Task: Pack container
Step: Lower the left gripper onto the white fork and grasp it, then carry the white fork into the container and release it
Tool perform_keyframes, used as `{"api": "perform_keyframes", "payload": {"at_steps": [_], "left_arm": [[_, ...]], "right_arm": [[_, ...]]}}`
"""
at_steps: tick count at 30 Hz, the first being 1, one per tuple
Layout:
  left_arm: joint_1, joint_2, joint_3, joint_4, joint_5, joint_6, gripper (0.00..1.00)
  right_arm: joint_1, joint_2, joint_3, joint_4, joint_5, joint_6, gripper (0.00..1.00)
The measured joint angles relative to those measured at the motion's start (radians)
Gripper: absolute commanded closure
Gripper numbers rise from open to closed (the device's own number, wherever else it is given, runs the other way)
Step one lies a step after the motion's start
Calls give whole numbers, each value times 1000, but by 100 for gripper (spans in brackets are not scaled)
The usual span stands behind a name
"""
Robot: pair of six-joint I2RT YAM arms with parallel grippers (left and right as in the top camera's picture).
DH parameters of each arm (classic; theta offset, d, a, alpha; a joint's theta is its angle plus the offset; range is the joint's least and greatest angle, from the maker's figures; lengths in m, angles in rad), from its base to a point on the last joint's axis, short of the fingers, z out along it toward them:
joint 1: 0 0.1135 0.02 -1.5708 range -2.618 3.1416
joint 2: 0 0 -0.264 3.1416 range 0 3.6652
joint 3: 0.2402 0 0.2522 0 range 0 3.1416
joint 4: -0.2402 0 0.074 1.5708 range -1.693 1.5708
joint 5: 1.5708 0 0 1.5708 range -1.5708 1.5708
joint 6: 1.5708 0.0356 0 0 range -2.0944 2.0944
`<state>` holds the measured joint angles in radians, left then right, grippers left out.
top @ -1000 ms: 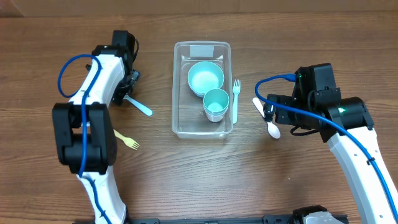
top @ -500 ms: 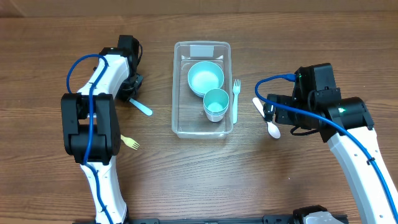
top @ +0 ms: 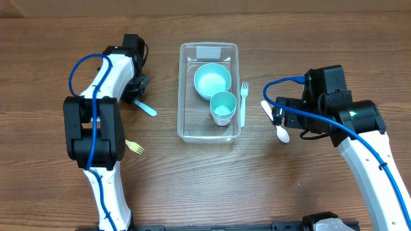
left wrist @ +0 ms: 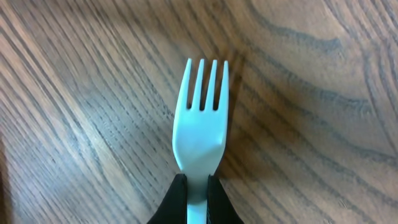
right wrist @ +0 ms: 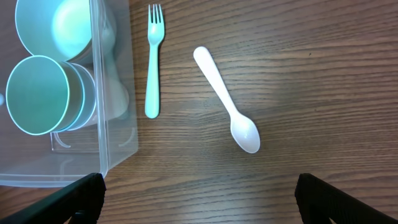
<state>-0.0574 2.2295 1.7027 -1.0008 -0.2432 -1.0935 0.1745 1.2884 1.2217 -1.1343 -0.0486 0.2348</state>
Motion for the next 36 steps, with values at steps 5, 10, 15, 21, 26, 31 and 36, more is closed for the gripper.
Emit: {"api": "perform_keyframes", "payload": {"at_steps": [5, 10, 15, 21, 26, 31, 36], "left_arm": [[0, 1, 12, -15, 8, 0, 96], [0, 3, 12, -40, 17, -3, 76], [0, 23, 12, -53, 39, -7, 82], [0, 22, 3, -24, 42, -7, 96], [0, 18, -2, -16, 42, -7, 96], [0, 23, 39, -43, 41, -6, 96], [0, 23, 89, -71, 38, 1, 96]], "right_arm": [[0, 0, 0, 0, 0, 0, 0], [0, 0, 0, 0, 0, 0, 0], [0, 0, 0, 0, 0, 0, 0], [0, 0, 0, 0, 0, 0, 0], [0, 0, 0, 0, 0, 0, 0], [0, 0, 0, 0, 0, 0, 0], [0, 0, 0, 0, 0, 0, 0]]}}
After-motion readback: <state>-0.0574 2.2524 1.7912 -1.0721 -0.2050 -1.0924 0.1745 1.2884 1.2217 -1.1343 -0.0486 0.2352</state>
